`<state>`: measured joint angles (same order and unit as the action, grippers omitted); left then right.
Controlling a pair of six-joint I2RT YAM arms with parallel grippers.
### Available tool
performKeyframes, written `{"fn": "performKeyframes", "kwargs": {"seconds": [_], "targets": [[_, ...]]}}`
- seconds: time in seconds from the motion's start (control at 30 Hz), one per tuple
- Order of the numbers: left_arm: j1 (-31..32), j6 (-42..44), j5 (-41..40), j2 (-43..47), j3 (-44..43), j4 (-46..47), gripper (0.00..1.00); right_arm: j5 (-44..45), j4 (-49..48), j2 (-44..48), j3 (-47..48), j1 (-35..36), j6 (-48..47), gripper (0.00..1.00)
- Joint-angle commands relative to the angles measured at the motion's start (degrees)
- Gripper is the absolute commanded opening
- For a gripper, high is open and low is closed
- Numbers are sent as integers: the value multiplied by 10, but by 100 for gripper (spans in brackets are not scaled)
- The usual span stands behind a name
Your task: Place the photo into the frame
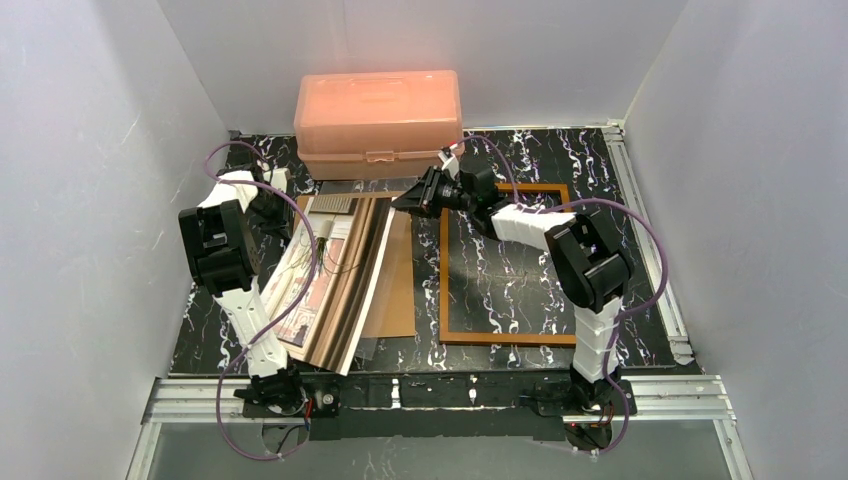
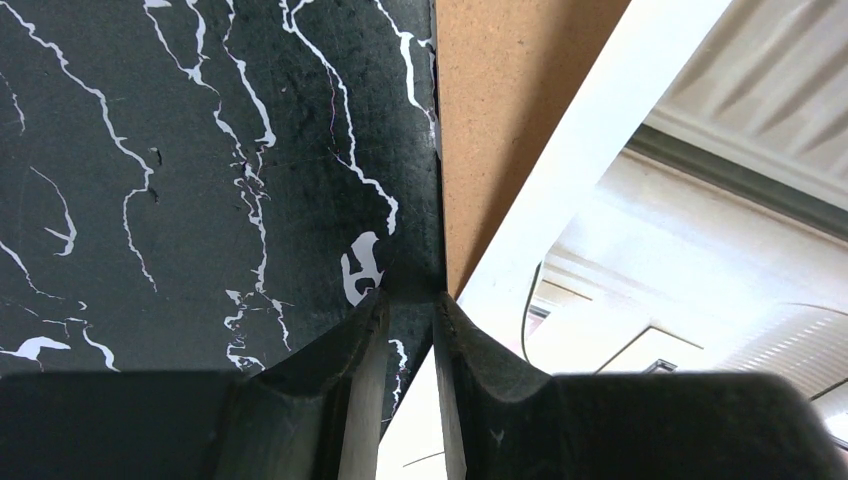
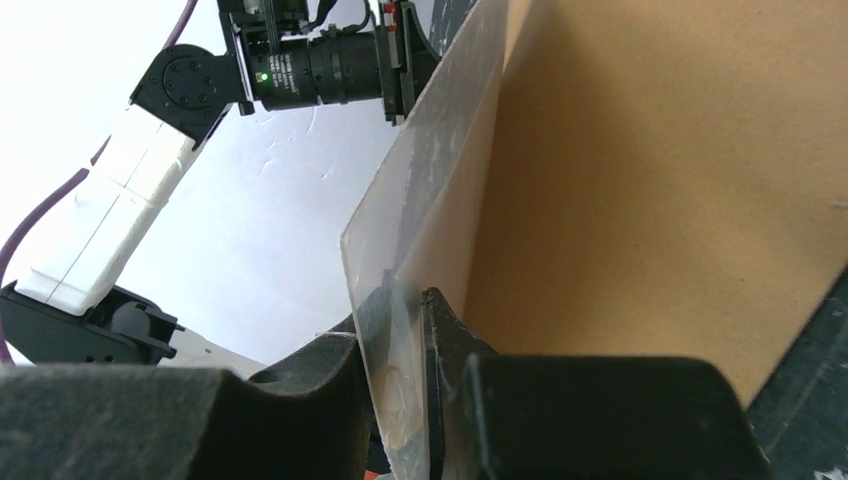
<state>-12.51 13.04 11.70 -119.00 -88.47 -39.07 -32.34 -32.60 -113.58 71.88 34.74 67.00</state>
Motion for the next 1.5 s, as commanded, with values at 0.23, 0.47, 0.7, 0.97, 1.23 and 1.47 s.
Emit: {"fn": "performKeyframes", "kwargs": {"seconds": [0.23,0.47,0.7,0.97,1.23,1.47], "targets": [[11,-12,35,14,-1,-49,22,16,238,103,95,-65,-167,21],[12,-21,54,25,-25,-72,23,39,341,154,131,-105,-233,15],[13,-41,136,69,-110,-143,56,63,459,195,211,-111,-318,10],[44,-42,227,132,-170,-215,75,115,514,249,327,-111,-397,9],[69,-58,348,177,-210,-235,99,125,512,286,360,-111,-414,7],[83,-57,424,192,-193,-212,98,71,471,307,350,-113,-355,6]]}}
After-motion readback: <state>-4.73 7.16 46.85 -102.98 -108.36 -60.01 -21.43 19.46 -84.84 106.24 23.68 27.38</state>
